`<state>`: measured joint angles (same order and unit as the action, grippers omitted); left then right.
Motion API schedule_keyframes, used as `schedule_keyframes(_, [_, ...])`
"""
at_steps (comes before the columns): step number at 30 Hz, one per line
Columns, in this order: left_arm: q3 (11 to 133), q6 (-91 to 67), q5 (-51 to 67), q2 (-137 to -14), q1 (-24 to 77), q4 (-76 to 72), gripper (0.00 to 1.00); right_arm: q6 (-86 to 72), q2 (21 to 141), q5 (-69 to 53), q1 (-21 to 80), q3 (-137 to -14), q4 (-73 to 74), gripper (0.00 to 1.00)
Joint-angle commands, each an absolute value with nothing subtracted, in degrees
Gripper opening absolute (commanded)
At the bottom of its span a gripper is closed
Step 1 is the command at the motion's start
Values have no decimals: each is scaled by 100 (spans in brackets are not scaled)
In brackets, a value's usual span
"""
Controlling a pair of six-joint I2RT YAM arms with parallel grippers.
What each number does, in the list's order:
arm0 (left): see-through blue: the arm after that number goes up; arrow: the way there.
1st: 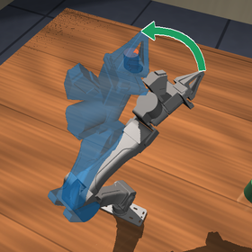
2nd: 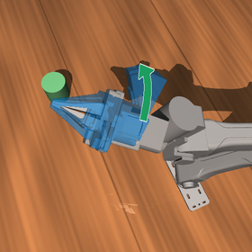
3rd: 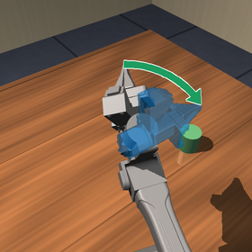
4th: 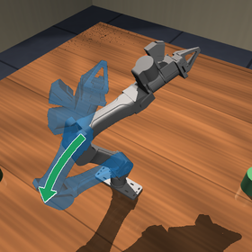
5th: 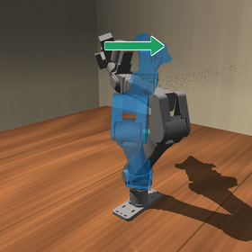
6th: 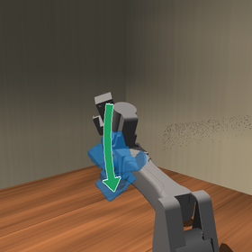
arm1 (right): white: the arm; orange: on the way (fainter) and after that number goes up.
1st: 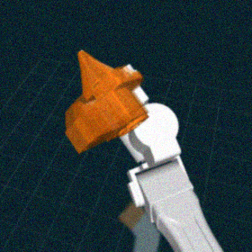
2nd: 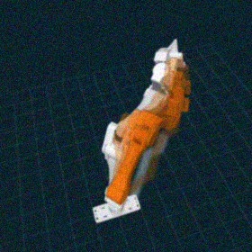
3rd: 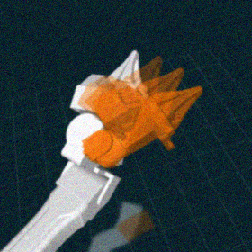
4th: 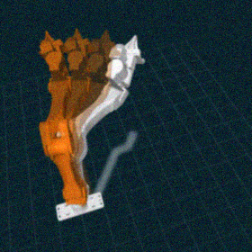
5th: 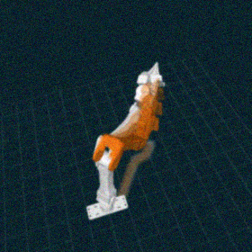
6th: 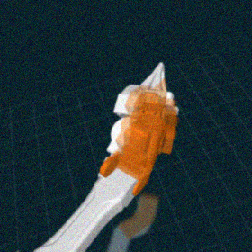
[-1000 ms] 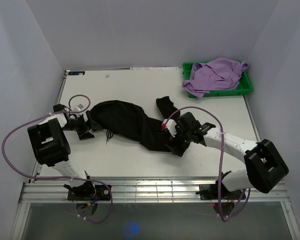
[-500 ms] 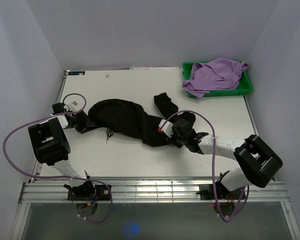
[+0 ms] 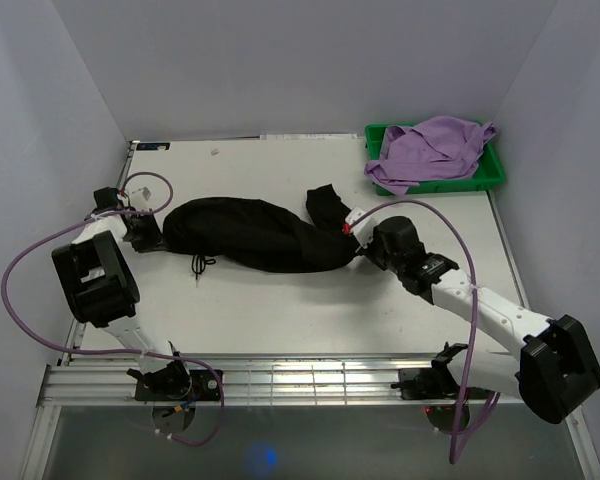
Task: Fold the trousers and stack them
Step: Flatten the trousers out
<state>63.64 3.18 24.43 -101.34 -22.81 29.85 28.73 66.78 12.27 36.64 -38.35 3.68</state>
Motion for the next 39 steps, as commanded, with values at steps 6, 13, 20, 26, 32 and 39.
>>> schedule_keyframes(6, [6996, 3564, 1468, -9809, -2505, 4464, 0, 3067, 5925, -419, 2085, -5070, 1723, 8])
schedule_keyframes(13, [7715, 5096, 1275, -9904, -2505, 4632, 0, 3077, 6608, -773, 1240, -6072, 1688, 8])
schedule_keyframes(20, [9122, 5028, 1502, -10871, -2400, 4597, 0, 2375, 8102, -1248, 984, -6942, 1380, 8])
schedule_keyframes(26, [9965, 4336, 1617, -11478, -2136, 4500, 30, 1688, 9394, -1485, 1028, -7926, 1083, 9])
schedule_keyframes(32, [10223, 3402, 1959, -11445, -2118, 4930, 74, 1572, 9994, -1389, 1072, -8718, 1528, 70])
schedule_keyframes(39, [9136, 2743, 3110, -10391, -2241, 5642, 77, 3355, 8872, -1544, 1099, -7912, 3136, 92])
